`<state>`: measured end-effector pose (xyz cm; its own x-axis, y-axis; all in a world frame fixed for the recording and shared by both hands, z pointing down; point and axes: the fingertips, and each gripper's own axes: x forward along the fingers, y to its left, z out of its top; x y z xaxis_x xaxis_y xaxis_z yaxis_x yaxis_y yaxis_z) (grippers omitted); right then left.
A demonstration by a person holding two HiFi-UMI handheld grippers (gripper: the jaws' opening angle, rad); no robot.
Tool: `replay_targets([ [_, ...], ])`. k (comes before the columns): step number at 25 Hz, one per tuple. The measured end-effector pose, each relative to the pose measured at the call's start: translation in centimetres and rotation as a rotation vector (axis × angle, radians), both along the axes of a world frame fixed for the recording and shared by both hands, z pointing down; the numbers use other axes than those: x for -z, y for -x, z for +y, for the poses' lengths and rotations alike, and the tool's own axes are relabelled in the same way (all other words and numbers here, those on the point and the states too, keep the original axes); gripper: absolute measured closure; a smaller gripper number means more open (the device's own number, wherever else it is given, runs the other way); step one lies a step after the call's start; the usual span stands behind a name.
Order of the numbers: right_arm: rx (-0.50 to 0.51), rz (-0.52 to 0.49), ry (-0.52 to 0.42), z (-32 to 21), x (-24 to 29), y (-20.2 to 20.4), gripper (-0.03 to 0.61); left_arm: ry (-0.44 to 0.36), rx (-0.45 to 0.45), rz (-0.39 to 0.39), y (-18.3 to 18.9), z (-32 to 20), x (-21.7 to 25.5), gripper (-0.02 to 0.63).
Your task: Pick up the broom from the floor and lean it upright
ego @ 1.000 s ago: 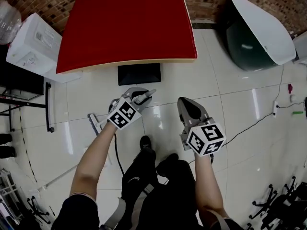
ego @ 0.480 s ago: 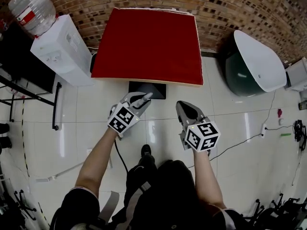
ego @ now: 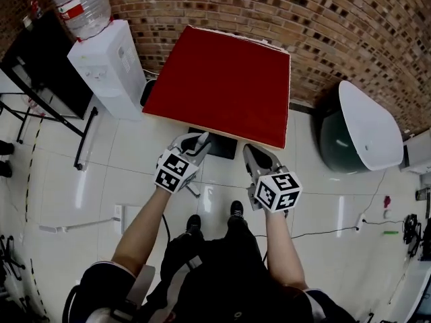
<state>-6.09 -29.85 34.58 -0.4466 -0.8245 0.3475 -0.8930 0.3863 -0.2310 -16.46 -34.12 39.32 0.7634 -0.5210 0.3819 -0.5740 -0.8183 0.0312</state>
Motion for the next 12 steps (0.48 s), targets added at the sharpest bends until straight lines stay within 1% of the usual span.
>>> replay_targets([
  [4, 0.117, -0.029, -0.008, -2.5, 0.3, 0.0, 0.574, 0.055, 0.100, 0.008, -0.7, -0.6, 0.3, 0.517],
  [9, 0.222, -0.061, -0.010, -5.5, 0.8, -1.3, 0.574, 0.109, 0.226, 0.026, -2.8, -1.4, -0.1, 0.517],
  [12, 0.260, -0.072, -0.016, -6.5, 1.0, -1.9, 0.574, 0.126, 0.263, 0.027, -4.3, -1.7, -0.3, 0.517],
])
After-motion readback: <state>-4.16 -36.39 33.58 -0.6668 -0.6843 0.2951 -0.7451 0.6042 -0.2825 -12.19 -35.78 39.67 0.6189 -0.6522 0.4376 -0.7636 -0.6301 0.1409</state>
